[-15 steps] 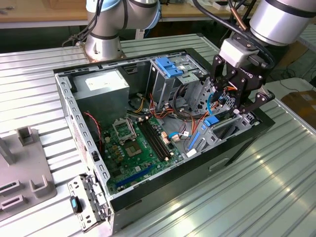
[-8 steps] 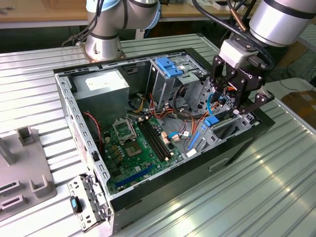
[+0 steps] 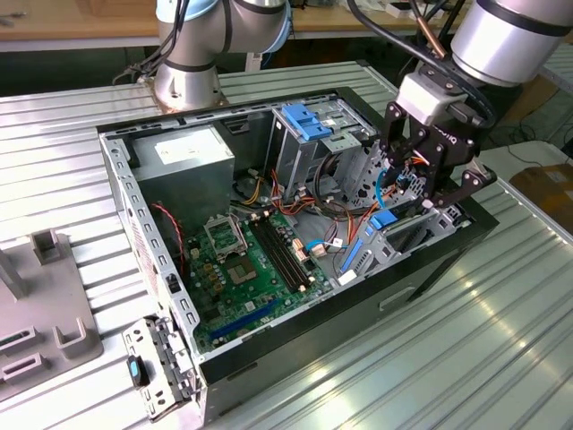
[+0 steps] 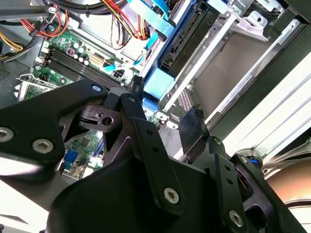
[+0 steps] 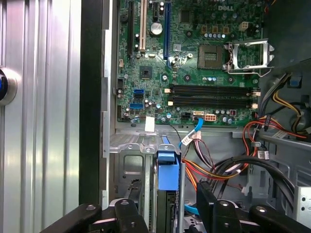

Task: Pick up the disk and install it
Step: 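Insert the disk into the insertion slot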

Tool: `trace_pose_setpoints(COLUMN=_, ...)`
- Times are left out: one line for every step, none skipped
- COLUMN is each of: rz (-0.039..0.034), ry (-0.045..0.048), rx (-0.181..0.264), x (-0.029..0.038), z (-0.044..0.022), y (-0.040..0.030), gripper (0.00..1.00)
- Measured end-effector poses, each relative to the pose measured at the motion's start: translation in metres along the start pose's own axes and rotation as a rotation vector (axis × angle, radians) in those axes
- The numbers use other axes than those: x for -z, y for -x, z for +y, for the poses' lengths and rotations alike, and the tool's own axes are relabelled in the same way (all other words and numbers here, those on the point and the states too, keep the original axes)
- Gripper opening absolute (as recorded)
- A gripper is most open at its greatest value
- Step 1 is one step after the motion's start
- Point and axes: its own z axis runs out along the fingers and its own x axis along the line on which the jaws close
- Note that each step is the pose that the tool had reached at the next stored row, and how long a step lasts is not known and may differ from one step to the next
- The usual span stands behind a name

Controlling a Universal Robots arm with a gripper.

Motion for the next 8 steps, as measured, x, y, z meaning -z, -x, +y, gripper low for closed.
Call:
trace_pose_setpoints(rz=0.0000, ry=0.0000, rx=0.000, x=-0.0006, z=0.0000, y=0.0000, gripper=0.56)
trace_pose_setpoints(rz=-0.0001, ry=0.0000, rx=0.000, x=-0.0007, z=0.0000, y=0.0000, gripper=0.56)
trace_pose_setpoints(rz=0.0000, ry=0.0000, rx=0.000, x=-0.0008, z=0.0000, y=0.0000, gripper=0.56)
trace_pose_setpoints(rz=0.0000, ry=-0.0001, rx=0.000, x=-0.0010, z=0.0000, y=0.0000, gripper=0.56)
trace_pose_setpoints(rz=0.0000, ry=0.0000, rx=0.000, x=-0.0012, z=0.0000, y=0.0000, gripper=0.56)
trace_pose_setpoints(rz=0.0000, ry=0.0000, rx=0.000, x=-0.0013, z=0.0000, y=0.0000, gripper=0.56)
trace_pose_setpoints(rz=0.0000, ry=0.0000, rx=0.000, x=-0.0021, z=0.0000, y=0.0000, gripper=0.56)
trace_pose_setpoints(rz=0.0000, ry=0.0000, rx=0.000, x=-0.0028, z=0.0000, y=0.0000, gripper=0.56)
